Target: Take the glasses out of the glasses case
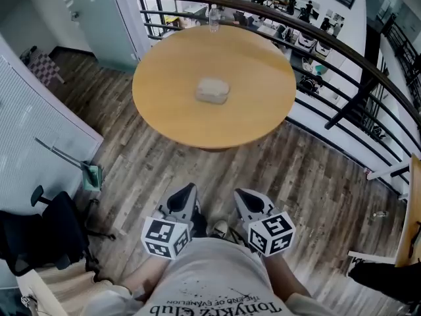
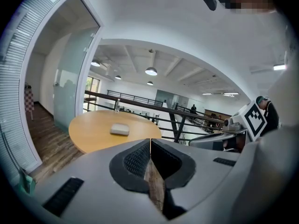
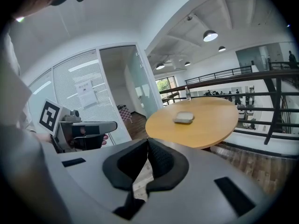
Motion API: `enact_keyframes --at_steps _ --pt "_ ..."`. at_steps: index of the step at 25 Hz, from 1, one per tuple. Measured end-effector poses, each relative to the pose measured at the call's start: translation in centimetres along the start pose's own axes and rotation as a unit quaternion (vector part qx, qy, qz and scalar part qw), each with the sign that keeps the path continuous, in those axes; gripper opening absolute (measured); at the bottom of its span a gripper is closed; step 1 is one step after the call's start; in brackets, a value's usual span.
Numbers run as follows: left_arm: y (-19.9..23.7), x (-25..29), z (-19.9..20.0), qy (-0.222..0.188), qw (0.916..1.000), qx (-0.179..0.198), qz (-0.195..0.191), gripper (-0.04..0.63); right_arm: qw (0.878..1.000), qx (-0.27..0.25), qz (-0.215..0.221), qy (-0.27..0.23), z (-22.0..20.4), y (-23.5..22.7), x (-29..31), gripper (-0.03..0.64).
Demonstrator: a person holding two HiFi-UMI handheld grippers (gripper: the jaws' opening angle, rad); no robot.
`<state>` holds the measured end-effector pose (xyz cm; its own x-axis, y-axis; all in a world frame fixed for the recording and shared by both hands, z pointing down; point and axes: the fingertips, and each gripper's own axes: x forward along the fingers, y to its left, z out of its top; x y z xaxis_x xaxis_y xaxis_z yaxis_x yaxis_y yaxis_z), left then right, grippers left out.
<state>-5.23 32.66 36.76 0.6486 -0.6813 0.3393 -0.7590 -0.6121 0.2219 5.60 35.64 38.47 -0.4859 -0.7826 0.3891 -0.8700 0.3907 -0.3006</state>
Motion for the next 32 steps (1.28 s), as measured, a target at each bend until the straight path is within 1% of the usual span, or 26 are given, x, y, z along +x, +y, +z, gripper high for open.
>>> enact_keyframes --at_steps 4,9,14,20,23,28,32 --pt "1.2 1.7 0.2 0.002 1.0000 -0.004 0.002 0.029 1.000 0.002 0.002 0.006 0.2 -1.2 1.6 0.025" --pt "3.9 5.8 1.5 0.009 0.9999 -0.010 -0.008 0.029 1.000 0.006 -0.007 0.009 2.1 -3.6 4.8 0.025" --pt "7.5 10.9 4.5 0.005 0.9997 -0.007 -0.023 0.029 1.000 0.007 -0.026 0.008 5.2 -6.9 9.0 0.025" --pt "12.6 16.3 8.2 0.007 0.9990 0.007 -0.044 0.029 0.999 0.011 -0.050 0.003 9.6 -10.2 15.4 0.025" --pt "15.4 17.8 9.3 0.013 0.9984 0.005 -0.055 0.028 0.998 0.009 -0.061 -0.002 11.8 -10.9 18.4 0.025" --pt "18.1 19.6 11.5 0.008 0.9973 0.015 -0.072 0.029 0.997 0.003 -0.077 -0.021 15.3 -11.9 21.6 0.025" --pt "19.7 20.8 12.3 0.007 0.9971 0.004 -0.075 0.029 0.996 0.000 -0.084 -0.022 16.8 -12.4 23.4 0.025"
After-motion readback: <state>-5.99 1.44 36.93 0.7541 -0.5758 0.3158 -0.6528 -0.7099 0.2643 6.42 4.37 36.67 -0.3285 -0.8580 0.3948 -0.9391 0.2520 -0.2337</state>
